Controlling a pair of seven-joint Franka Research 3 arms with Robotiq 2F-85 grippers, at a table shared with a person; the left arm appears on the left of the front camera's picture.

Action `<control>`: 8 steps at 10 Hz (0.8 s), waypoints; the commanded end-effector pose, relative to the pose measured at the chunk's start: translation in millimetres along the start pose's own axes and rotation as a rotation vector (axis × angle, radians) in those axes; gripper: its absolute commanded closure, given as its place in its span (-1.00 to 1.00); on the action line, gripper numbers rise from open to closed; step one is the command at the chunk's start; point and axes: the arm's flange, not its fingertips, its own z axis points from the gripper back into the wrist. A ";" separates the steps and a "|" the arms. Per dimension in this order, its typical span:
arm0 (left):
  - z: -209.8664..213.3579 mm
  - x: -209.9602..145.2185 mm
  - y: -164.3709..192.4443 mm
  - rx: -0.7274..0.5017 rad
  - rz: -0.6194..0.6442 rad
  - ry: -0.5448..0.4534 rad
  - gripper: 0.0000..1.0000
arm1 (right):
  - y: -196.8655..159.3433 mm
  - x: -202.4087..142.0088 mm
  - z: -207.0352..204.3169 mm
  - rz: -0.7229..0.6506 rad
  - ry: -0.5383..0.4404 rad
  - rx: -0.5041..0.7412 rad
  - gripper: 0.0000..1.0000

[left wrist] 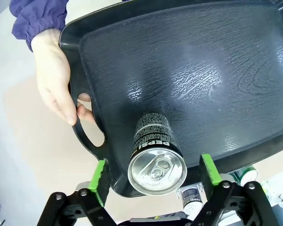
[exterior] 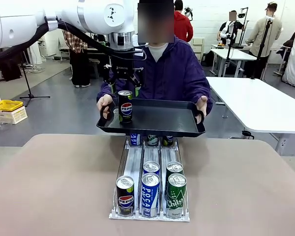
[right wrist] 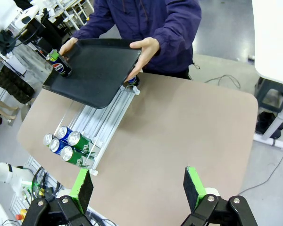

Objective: Retrieve and hand over the desired beverage to the person.
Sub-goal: Place the picked can on the Handle tray extended by the person.

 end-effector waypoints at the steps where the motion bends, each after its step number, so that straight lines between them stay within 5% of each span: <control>1: 7.1 8.5 -1.4 0.031 -0.025 0.001 -1.00 | -1.3 1.2 -0.9 0.010 -0.011 0.029 -1.00; 5: 20.1 -12.2 0.0 0.036 -0.030 -0.010 -1.00 | -1.3 1.2 -0.9 0.010 -0.011 0.029 -1.00; 8: 33.3 -131.3 23.3 0.044 -0.094 -0.134 -1.00 | -1.3 1.2 -0.9 0.010 -0.011 0.029 -1.00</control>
